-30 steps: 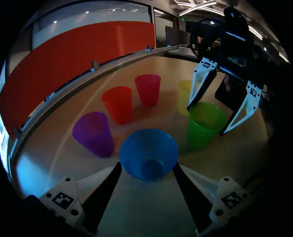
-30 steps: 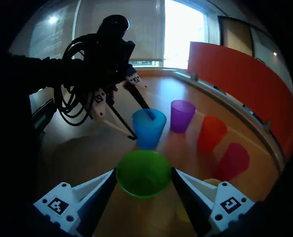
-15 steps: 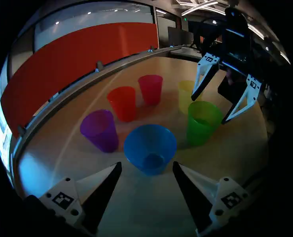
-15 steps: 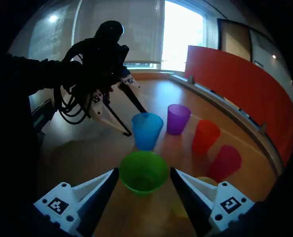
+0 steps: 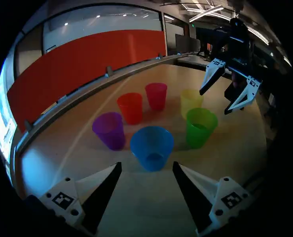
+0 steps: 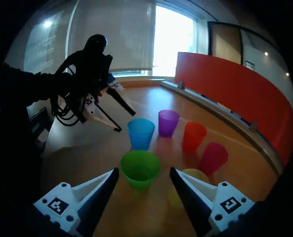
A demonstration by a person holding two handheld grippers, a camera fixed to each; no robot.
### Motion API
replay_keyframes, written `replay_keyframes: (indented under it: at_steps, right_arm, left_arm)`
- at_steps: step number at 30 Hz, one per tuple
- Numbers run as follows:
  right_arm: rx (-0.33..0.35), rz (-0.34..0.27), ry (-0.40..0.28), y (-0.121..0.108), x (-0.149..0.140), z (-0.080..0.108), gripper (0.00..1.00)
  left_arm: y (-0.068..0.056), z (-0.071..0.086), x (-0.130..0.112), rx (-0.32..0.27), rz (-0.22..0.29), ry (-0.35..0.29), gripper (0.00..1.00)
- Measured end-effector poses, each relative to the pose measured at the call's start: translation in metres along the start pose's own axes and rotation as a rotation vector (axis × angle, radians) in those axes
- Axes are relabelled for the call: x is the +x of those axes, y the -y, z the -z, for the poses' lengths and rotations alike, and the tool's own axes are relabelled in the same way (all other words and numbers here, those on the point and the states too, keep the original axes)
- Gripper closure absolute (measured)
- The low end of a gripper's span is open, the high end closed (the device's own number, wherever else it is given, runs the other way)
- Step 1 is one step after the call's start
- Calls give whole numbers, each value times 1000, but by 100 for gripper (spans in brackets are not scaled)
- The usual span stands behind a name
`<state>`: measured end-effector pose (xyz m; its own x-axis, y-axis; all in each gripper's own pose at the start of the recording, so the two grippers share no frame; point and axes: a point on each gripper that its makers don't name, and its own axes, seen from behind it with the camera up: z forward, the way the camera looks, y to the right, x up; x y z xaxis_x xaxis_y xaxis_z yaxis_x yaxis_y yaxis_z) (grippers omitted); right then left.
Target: Pour water
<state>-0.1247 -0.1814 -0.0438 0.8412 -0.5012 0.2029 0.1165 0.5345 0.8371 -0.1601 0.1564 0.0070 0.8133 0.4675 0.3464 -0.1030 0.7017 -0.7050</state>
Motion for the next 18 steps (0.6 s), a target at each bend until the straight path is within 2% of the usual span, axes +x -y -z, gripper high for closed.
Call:
replay_keyframes:
  at_steps: [8, 18]
  right_arm:
    - [-69, -64, -46, -9, 4, 19, 0]
    - [-218, -151, -108, -33, 3, 42, 0]
  left_arm:
    - [8, 21, 5, 65, 44, -50, 4]
    - [31, 47, 16, 200, 123, -156, 4]
